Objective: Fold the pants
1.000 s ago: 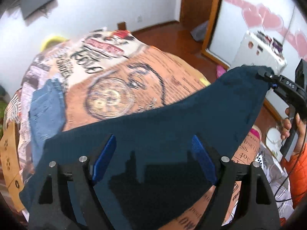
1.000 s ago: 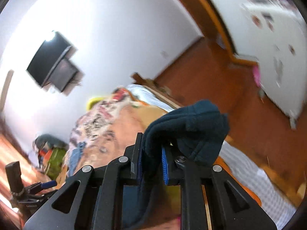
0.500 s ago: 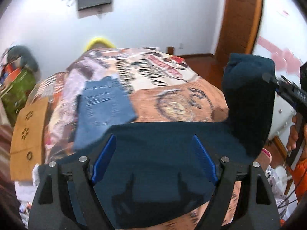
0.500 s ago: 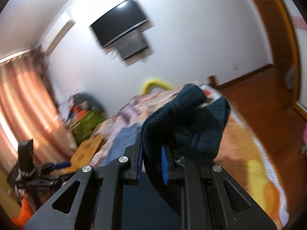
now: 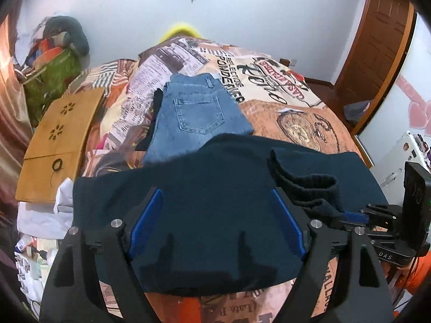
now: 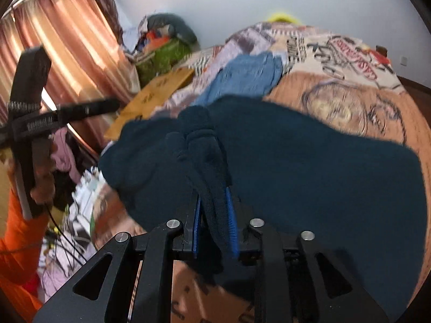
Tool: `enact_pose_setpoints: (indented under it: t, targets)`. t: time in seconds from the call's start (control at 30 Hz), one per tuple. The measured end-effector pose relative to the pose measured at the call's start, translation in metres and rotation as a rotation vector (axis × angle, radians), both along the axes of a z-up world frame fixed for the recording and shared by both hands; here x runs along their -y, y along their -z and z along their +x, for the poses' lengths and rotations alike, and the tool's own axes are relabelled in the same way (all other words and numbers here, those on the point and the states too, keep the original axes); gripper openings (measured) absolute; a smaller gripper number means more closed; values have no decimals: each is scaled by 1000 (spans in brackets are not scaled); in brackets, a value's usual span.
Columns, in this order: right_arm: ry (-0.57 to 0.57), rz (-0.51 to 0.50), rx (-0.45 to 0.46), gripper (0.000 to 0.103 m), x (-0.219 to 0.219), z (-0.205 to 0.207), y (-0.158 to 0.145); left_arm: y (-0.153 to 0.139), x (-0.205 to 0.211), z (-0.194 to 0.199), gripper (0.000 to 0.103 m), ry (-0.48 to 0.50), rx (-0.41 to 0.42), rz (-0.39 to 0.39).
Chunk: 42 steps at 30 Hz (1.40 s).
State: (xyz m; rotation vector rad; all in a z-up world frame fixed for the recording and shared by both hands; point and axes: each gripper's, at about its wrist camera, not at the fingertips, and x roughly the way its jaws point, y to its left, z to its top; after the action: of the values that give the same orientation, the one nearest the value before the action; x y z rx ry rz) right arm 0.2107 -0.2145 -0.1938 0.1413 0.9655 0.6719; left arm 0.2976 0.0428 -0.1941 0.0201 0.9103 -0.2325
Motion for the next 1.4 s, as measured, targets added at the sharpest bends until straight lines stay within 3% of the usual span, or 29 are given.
enact_pose_setpoints:
  t: [0.1,0.2,0.3,0.4,0.5,0.6,0.7,0.77,1.1,1.3,1.4]
  targets:
    - [4,17,-24,20,11,1,-6,1,15,2,82,31,-3,10]
    - [12,30,-31,31,25,0,-19,-4,40,3,82,84,11,16]
    - [55,20,35,46,38,-9,-40,-9,69,3,82,145,27,10]
    - [117,-16,102,49,62,-14,-50,0,97,7,82,201,2,2]
    - [187,-109,105,49,85,-9,-38,22,119,10,82,232,-48,33]
    - [229,-166,15,49,104,-2,-6,55,135,13,82,248,-125,80]
    - [220,-198,-54,49,114,-3,26,82,141,14,82,252,-198,73]
    - [236,-168,-54,50,121,-9,31,93,140,14,84,231,-211,52]
    - [286,-158,-79,53,142,-28,32,87,129,-2,87,254,-173,57]
    - [320,-209,-79,56,147,-33,13,53,80,-25,86,209,-104,14]
    - [319,-224,-29,56,140,-32,-8,28,51,-38,86,131,-16,72]
